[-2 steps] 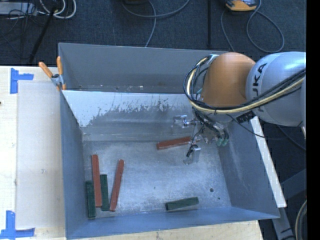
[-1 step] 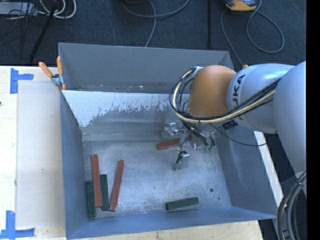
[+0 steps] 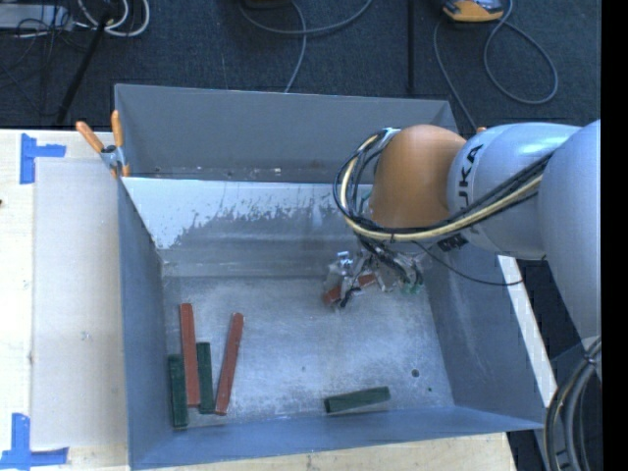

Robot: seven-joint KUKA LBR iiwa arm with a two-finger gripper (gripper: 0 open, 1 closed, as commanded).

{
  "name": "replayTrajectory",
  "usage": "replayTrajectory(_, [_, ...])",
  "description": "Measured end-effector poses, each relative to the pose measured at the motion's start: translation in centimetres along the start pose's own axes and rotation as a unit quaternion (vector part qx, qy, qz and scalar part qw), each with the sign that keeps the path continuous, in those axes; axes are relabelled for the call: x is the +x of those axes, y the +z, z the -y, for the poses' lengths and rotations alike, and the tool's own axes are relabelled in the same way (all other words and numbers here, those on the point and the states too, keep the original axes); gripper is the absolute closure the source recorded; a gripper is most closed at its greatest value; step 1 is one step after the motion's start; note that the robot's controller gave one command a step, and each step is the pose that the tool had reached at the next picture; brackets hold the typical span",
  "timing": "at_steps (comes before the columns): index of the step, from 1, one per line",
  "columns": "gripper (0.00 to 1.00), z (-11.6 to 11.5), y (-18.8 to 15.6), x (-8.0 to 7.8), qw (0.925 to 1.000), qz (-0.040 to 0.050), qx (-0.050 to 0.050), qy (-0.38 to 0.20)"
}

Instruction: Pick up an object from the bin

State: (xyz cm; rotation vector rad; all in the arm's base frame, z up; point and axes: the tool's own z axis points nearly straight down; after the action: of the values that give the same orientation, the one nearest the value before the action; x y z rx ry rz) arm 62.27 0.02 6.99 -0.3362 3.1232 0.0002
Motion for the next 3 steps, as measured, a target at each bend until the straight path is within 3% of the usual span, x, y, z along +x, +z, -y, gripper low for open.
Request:
replayTrajectory(1, [1.00,-4.2,-13.6,2.7,0.9996,0.0040,0.000,-0.029])
replayTrajectory(2, [0.00,-4.2,-13.1,2.9,0.9996,0.0004,0.000,-0.028])
replayTrajectory(3, [0.00,-1.7,-1.9,10.2,1.0000,-0.0063,-0.001,-0.007])
